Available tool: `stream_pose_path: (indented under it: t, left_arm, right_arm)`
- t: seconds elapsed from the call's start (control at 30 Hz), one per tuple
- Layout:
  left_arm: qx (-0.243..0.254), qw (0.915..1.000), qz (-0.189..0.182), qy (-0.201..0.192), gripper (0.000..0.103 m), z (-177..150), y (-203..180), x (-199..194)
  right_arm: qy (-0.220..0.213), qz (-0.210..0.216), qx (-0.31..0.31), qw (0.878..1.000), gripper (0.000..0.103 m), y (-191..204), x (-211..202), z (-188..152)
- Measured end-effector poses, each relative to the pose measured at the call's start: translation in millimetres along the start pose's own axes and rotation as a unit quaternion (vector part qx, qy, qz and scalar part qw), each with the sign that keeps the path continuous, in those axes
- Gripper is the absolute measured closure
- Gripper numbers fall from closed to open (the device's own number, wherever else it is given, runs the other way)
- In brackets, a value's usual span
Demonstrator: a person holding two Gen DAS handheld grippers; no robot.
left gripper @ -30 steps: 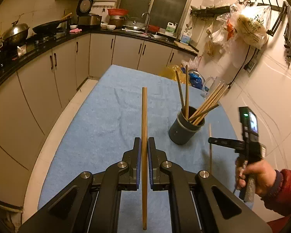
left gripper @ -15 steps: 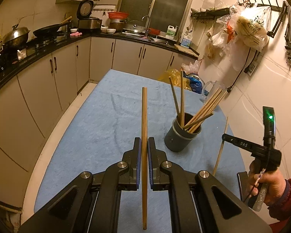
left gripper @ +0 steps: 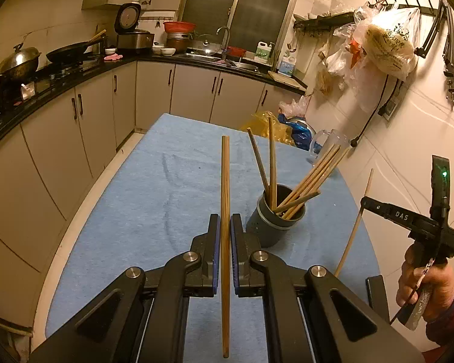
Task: Organize utensils
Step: 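Lift both chopsticks upright and carry them toward the black cup, then lower both chopsticks into the black cup and open both grippers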
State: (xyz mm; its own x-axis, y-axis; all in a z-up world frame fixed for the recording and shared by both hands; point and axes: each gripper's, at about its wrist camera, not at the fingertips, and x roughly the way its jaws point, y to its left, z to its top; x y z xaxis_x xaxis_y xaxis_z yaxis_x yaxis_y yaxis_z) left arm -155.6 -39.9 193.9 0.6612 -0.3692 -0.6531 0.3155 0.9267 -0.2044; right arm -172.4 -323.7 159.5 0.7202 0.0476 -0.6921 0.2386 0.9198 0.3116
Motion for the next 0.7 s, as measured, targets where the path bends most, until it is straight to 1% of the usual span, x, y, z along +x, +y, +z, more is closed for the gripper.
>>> stream_pose_path:
  t: [0.53,0.7]
  left_arm:
    - [0.007,1.0,-0.005,0.002,0.097,9.5,-7.4,8.4]
    - [0.009,0.9999,-0.01,0.001,0.097,13.6,-7.3,9.9]
  right_arm:
    - [-0.034,0.006,0.007,0.999,0.097,-15.0,-24.3,10.0]
    - [-0.042,0.012,0.008,0.999,0.097,-10.0,-31.5,15.5]
